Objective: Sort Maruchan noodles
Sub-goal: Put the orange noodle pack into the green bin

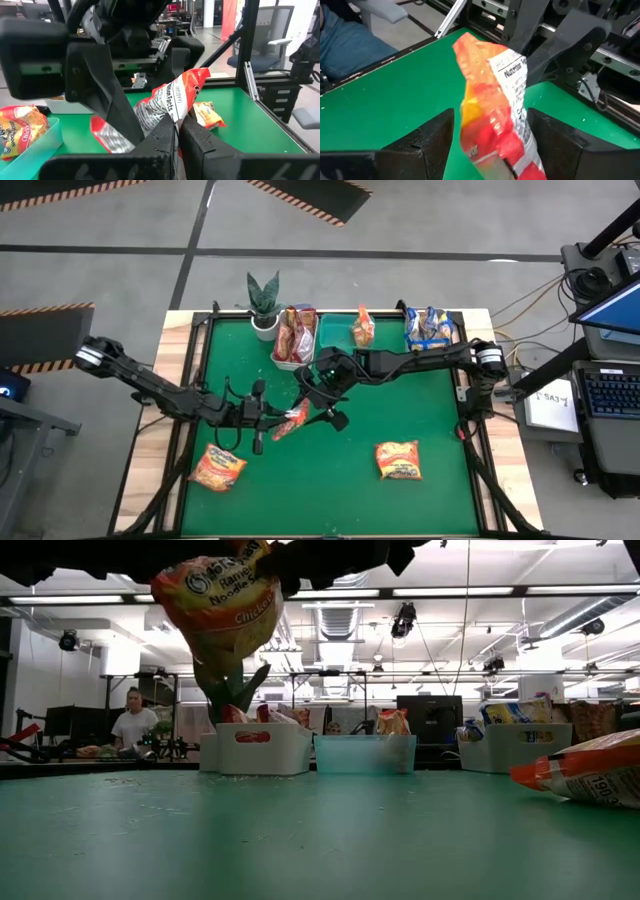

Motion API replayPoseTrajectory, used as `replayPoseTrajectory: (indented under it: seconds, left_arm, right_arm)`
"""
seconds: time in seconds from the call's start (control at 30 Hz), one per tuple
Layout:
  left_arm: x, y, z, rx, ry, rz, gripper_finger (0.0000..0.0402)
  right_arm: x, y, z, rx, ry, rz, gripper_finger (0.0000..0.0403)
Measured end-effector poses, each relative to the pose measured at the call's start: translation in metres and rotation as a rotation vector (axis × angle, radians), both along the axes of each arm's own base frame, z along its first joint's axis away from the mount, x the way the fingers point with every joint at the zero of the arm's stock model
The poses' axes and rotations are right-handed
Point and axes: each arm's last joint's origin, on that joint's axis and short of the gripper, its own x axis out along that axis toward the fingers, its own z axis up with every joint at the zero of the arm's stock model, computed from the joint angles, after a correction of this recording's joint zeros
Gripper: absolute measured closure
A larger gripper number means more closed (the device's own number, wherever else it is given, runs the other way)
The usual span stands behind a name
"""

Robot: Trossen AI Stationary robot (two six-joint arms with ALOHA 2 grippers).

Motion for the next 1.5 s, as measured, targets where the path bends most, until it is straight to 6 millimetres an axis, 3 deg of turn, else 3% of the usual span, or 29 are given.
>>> replayPoseTrajectory:
  seconds: [0.2,0.47,0.63,0.93,1.3,1.5]
  left_arm:
    - [0.005,-0.001,-0.001,-0.003,-0.008,0.000,0.0401]
    - [0.005,-0.002,0.002,0.015,-0.015,-0.002,0.0385]
    - [0.005,-0.001,0.003,0.013,-0.019,-0.001,0.0376]
    - [-0.003,0.002,0.010,0.010,-0.023,0.005,0.0363]
    - [-0.029,0.013,0.028,0.132,-0.016,0.036,0.0262]
    - [-0.040,0.021,0.034,0.213,0.004,0.119,0.0236]
  right_arm:
    - [0.000,0.000,-0.001,0.002,-0.001,0.000,0.0195]
    - [0.000,0.000,-0.001,0.008,0.014,-0.003,0.0302]
    - [0.000,0.000,-0.002,0.027,0.029,-0.014,0.0342]
    - [-0.005,-0.007,0.005,0.163,0.113,-0.110,0.0349]
    - [-0.014,-0.035,0.003,0.301,0.274,-0.275,0.0350]
    - [-0.029,-0.074,0.008,0.258,0.359,-0.669,0.0350]
